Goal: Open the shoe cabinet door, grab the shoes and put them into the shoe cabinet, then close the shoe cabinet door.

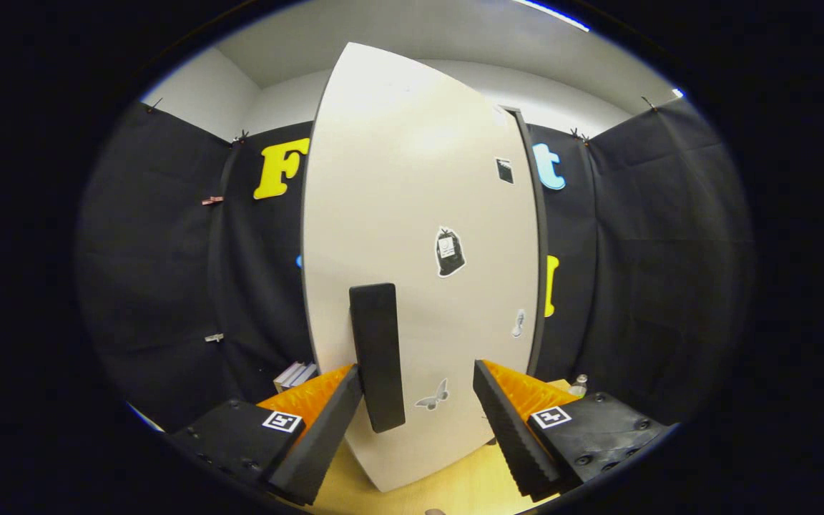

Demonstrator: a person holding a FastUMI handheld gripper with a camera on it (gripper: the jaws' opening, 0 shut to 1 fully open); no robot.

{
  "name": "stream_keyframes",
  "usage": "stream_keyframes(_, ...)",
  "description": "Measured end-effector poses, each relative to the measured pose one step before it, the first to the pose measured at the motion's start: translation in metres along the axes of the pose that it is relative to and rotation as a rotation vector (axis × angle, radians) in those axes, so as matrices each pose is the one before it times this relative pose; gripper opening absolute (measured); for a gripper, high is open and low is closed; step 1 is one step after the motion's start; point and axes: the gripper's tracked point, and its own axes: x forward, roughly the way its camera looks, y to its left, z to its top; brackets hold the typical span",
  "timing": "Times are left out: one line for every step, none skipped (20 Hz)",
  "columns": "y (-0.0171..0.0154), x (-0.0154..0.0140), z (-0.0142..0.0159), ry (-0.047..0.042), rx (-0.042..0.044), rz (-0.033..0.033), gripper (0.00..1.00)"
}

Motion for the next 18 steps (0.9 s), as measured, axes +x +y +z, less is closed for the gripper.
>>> stream_keyframes(0.00618, 0.00271, 0.00071, -0.00338, -0.00370, 0.01324, 1.00)
stream_keyframes(0.00774, 0.00191, 0.00111, -0.00295, 0.00029, 0.01628, 1.00)
stream_keyframes(0.00560, 0.00150, 0.00115, -0.00278, 0.00056, 0.01216, 1.00)
stream_keyframes(0.00536, 0.00285, 0.00075, -0.00146, 0.00154, 0.01173, 1.00)
stream_keyframes(0.00461, 0.00195, 0.00081, -0.00099, 0.00112, 0.00982, 1.00)
stream_keyframes(0.00429, 0.00210, 0.00065, -0.00219, 0.00062, 0.00914, 1.00)
stream_keyframes(0.00383, 0.00081, 0.00123, -0.00313, -0.00043, 0.00785, 1.00)
stream_keyframes(0.00276, -0.00051, 0.00062, -0.00291, -0.00087, 0.00520, 0.99)
stream_keyframes(0.00291, -0.00081, 0.00110, -0.00378, -0.00149, 0.00332, 0.99)
stream_keyframes(0.00169, 0.00012, 0.00127, -0.00366, -0.00190, 0.00378, 1.00)
stream_keyframes(0.00114, -0.00003, 0.00091, -0.00254, -0.00132, 0.00151, 1.00)
stream_keyframes(0.00113, -0.00085, 0.00023, -0.00018, -0.00281, 0.00029, 0.99)
stream_keyframes(0.00174, -0.00119, -0.00019, -0.00002, -0.00444, -0.00131, 0.99)
stream_keyframes(0.00076, 0.00073, -0.00002, 0.00010, -0.00458, -0.00074, 0.99)
stream_keyframes(0.00205, -0.00045, 0.00004, -0.00079, -0.00338, 0.00286, 0.99)
stream_keyframes(0.00166, -0.00014, 0.00031, -0.00174, -0.00247, 0.00070, 0.99)
stream_keyframes(0.00171, 0.00012, 0.00033, -0.00071, -0.00073, 0.00243, 0.99)
stream_keyframes(0.00117, 0.00084, -0.00047, -0.00027, -0.00153, 0.00095, 0.99)
